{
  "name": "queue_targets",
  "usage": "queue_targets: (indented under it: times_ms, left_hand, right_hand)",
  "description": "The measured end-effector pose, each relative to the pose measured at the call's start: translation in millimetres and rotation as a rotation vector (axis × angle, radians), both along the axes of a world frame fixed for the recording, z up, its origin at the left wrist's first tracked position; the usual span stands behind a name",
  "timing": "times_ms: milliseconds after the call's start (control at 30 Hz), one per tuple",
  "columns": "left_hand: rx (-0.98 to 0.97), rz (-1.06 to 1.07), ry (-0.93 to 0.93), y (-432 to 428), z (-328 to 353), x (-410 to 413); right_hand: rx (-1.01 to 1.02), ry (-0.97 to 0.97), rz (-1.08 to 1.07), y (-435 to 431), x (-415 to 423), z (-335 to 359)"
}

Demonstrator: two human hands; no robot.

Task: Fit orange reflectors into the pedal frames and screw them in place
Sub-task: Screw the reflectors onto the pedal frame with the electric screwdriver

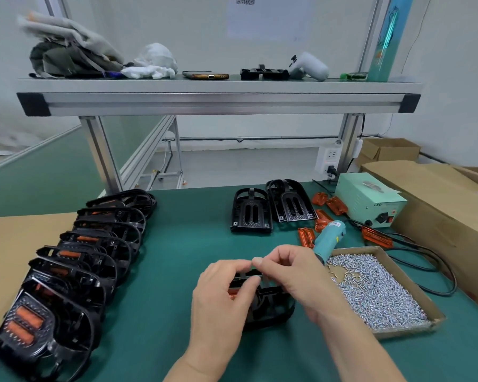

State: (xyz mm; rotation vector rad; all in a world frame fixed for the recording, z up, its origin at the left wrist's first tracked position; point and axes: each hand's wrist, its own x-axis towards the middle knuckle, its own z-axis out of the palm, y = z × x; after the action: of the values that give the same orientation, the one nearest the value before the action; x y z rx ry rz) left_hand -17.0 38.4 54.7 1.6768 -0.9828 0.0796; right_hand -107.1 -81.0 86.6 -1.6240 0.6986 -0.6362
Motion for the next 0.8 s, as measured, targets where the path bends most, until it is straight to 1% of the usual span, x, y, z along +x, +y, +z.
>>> queue_targets:
  times_ms: [100,267,367,500,700,800]
  left_hand:
    - [0.007,0.045,0.033,-1.1,0.6,0.7]
    - [-0.052,0.055,0.172,-1.5,4.2,-3.1]
    - [-0.049,0.053,0.175,0.4,5.5,-2.7]
    - [-0.035,0.043,0.200,3.4,5.0,-2.5]
    - [-0.080,-0.005,0.447,3.7,4.6,-4.8]
    - [-0.065,-0.049,0.484,4.8,3.8,-3.2]
  right_hand:
    - [0.110,-0.079,-0.007,6.6,4.8,-1.2]
    - [0.260,-0.098,0.073,10.2,5.8,0.8]
    - [0.333,-0.090,0.125,12.1,5.9,0.2]
    - [0.327,-0.081,0.157,11.8,6.0,-0.4]
    - [0.349,-0.079,0.181,11.0,7.9,-4.1]
    - [0.377,-0.082,0.188,10.4,7.9,-5.1]
